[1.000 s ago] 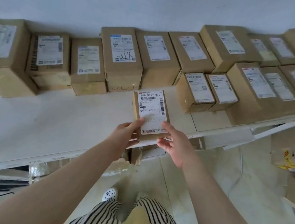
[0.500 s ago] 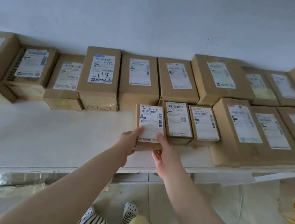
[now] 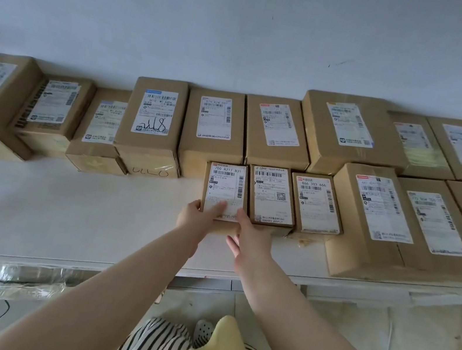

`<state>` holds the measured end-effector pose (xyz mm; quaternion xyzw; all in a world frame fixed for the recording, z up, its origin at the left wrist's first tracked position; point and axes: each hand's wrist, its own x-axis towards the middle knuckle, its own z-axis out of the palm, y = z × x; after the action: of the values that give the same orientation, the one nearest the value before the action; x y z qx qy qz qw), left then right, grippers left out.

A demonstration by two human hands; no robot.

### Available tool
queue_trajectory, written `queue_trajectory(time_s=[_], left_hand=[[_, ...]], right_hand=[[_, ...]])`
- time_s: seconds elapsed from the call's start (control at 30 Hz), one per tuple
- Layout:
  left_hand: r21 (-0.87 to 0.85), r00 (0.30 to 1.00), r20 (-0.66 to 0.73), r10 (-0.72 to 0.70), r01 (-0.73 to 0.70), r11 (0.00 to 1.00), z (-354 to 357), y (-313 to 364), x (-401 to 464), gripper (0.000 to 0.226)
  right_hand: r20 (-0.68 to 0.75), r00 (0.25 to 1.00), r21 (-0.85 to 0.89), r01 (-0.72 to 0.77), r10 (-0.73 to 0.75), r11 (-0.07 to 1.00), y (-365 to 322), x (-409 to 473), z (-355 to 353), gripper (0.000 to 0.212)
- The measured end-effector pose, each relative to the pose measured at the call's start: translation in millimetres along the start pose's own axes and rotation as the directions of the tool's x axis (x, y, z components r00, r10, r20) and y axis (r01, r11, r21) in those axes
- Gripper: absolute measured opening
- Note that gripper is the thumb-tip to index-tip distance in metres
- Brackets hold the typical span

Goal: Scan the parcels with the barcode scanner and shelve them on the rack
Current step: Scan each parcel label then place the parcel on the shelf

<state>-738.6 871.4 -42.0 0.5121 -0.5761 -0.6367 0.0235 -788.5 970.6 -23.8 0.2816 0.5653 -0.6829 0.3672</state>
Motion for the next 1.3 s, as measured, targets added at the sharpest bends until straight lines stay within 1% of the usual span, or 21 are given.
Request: queue_trajectory(time_s=[0.1,0.27,0.4,0.47,0.53,0.6,0.7,0.73,0.77,0.8,0.83,0.9,0.93,0.97,1.03,1.07,1.13,1.2,1.3], left_hand=[[0.011,1.000,-0.016,0.015,-0.015,1.000,1.9,-1.3,0.9,0.037],[-0.082,0.999,-0.031,-0.008,0.006,0.997,4.6,0.5,-0.2,0.030],[-0.078,0.999,-0.044,0.014,-0.017,0.997,7.2,0.2,-3.2,0.023],[-0.070,0.999,-0.047,0.020,-0.023,0.997,6.6,-0.2,-4.0,0.023],[-0.055,0.998,-0.053,0.026,-0.029,0.998,6.0,-2.8,-2.7,0.031],[-0.034,0.998,-0.055,0.030,-0.032,0.999,6.2,-3.9,-3.4,0.047],[0.030,0.999,-0.050,0.013,-0.012,0.999,5.5,-3.8,-3.6,0.092],[0.056,0.999,-0.042,0.003,-0.001,0.998,4.3,-3.6,-3.0,0.098],[0.074,1.000,-0.026,-0.001,0.003,0.997,2.7,-2.6,-4.0,0.097],[0.081,1.000,-0.009,-0.005,0.005,0.997,0.8,-2.8,-4.7,0.091],[0.068,1.000,0.017,-0.011,0.010,0.998,-1.7,-3.2,-6.2,0.087],[-0.001,0.996,0.079,-0.036,0.036,0.999,-8.8,-6.8,-9.8,0.083],[-0.028,0.994,0.102,-0.037,0.040,0.999,-13.9,-10.8,-12.4,0.081],[-0.046,0.993,0.110,-0.030,0.035,0.998,-20.9,-16.1,-16.6,0.077],[-0.110,0.997,0.080,-0.018,0.026,0.994,-40.1,-33.6,-24.4,0.066],[-0.156,0.999,0.051,-0.017,0.024,0.987,-50.5,-43.2,-26.8,0.058],[-0.282,0.998,-0.014,-0.059,0.052,0.958,-83.6,-63.8,-32.5,0.043],[-0.380,0.993,-0.074,-0.096,0.061,0.923,-125.3,-82.4,-38.4,0.031],[-0.468,0.974,-0.196,-0.116,0.011,0.884,-197.7,-108.1,-52.0,0.017]], right_hand=[[-0.027,0.999,0.010,0.017,-0.017,1.000,0.6,0.7,2.0,0.023],[-0.062,0.996,0.027,0.069,-0.068,0.997,6.3,0.4,4.8,0.018],[-0.085,0.992,0.031,0.092,-0.089,0.995,8.8,2.0,7.4,0.020],[-0.091,0.992,0.025,0.094,-0.092,0.995,10.1,2.6,9.1,0.022],[-0.102,0.990,0.017,0.096,-0.094,0.995,12.3,3.6,9.9,0.027],[-0.112,0.989,0.002,0.100,-0.099,0.995,13.7,4.4,10.4,0.028],[-0.112,0.987,-0.006,0.112,-0.112,0.994,14.5,3.9,11.0,0.024],[-0.112,0.987,-0.015,0.113,-0.114,0.993,15.1,4.5,10.7,0.023],[-0.109,0.988,-0.027,0.110,-0.112,0.994,16.1,4.4,10.4,0.025],[-0.102,0.990,-0.037,0.096,-0.099,0.995,17.3,3.8,10.5,0.031],[-0.097,0.992,-0.046,0.076,-0.080,0.996,18.9,3.6,10.6,0.042],[-0.099,0.994,-0.068,0.045,-0.051,0.997,22.3,1.4,10.5,0.059],[-0.101,0.994,-0.086,0.038,-0.047,0.996,24.4,-0.2,9.8,0.062],[-0.102,0.994,-0.109,0.032,-0.043,0.994,27.4,-3.2,9.3,0.061],[-0.109,0.994,-0.163,0.008,-0.026,0.987,37.7,-11.4,10.4,0.049],[-0.115,0.993,-0.180,0.001,-0.022,0.984,44.1,-15.9,10.9,0.042],[-0.106,0.994,-0.229,0.014,-0.040,0.973,65.4,-29.2,20.5,0.031],[-0.063,0.997,-0.281,0.034,-0.054,0.959,91.2,-42.7,35.6,0.025],[0.041,0.997,-0.332,0.081,-0.071,0.940,131.8,-64.7,69.9,0.023]])
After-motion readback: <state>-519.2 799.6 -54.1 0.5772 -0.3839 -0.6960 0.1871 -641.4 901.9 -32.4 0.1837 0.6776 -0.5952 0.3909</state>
